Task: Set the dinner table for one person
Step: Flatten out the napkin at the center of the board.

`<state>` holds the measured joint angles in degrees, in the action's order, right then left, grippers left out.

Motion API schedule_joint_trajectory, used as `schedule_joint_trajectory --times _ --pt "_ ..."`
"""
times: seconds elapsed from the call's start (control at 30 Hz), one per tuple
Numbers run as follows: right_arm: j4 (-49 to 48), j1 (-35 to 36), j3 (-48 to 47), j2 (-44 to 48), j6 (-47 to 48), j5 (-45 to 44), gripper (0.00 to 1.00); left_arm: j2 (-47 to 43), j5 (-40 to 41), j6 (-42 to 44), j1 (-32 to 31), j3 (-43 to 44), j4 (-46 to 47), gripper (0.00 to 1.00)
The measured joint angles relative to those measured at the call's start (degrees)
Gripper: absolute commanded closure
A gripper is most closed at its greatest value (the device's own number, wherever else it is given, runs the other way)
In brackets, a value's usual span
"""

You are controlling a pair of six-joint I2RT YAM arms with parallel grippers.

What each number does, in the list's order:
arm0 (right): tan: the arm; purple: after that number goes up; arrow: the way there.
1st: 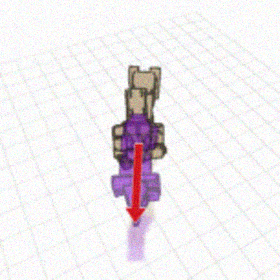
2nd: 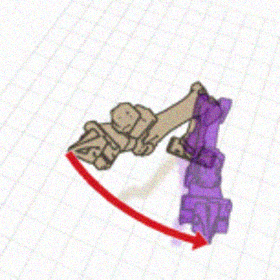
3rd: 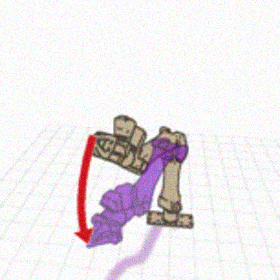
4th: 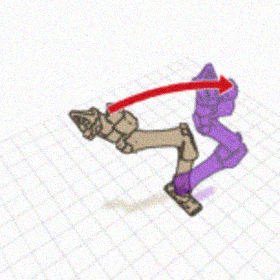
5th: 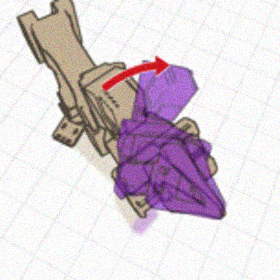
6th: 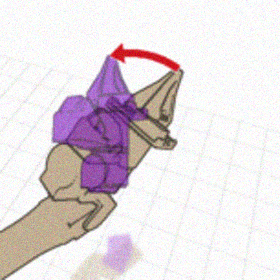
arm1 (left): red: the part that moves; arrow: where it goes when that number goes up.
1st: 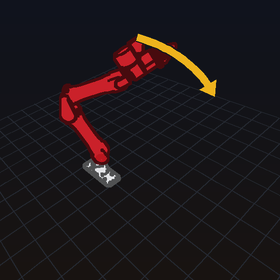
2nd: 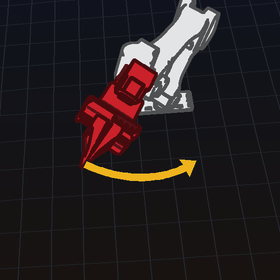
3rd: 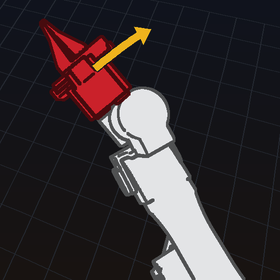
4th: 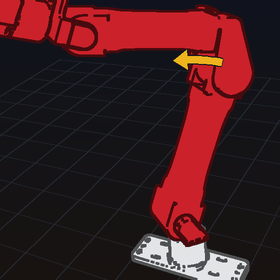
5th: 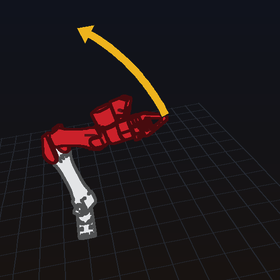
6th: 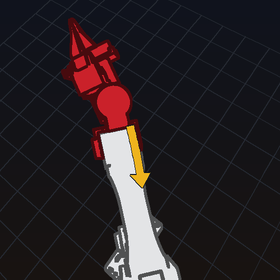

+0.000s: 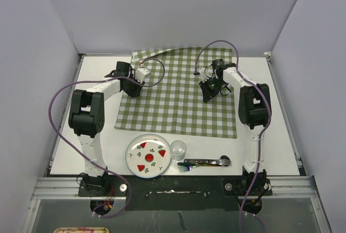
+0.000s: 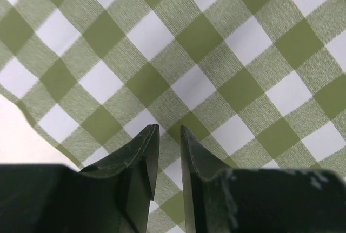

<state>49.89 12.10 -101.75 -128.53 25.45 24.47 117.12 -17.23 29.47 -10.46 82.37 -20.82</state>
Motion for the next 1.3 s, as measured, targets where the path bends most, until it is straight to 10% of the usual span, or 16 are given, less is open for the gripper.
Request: schedule_joint_trajectory --times 1.13,1.3 --pt "6.67 0.0 0.15 3.89 1.9 -0.96 1.0 -16.92 0.72 5.79 -0.33 -22.56 -8.35 0.79" --pt "6.36 0.0 0.35 6.64 1.92 -2.03 1.0 -19.3 1.68 5.46 -0.33 -22.32 -10.95 0.64"
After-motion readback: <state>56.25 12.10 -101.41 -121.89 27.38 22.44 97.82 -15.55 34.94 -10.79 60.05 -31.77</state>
